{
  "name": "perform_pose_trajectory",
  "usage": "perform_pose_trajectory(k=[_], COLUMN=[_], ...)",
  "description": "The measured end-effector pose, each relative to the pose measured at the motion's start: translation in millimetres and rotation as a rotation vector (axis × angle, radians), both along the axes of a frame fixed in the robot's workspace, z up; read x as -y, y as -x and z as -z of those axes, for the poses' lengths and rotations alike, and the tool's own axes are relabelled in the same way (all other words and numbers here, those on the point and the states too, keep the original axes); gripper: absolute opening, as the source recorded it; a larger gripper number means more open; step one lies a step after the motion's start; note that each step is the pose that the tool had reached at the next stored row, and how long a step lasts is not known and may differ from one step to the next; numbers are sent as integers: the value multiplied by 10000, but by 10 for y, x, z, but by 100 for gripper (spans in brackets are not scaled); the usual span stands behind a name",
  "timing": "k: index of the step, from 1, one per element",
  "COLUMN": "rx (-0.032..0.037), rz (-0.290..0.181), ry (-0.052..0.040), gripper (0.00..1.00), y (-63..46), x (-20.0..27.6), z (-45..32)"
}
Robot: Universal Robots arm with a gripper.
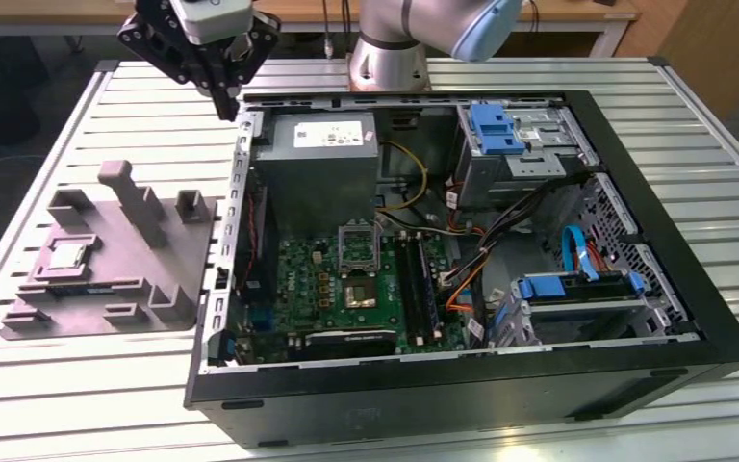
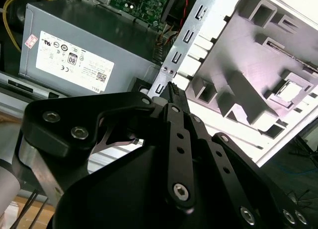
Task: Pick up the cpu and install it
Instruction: 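Reach for the cpu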
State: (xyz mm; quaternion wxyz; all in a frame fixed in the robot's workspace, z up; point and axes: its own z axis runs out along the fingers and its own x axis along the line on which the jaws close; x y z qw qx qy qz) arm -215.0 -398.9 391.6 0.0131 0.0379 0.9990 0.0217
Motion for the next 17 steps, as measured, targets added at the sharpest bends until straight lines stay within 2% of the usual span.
perform_pose_trajectory(k=[17], rx=[0], rz=[0], ry=[0], gripper=[11], y=[73], x=[0], z=[3])
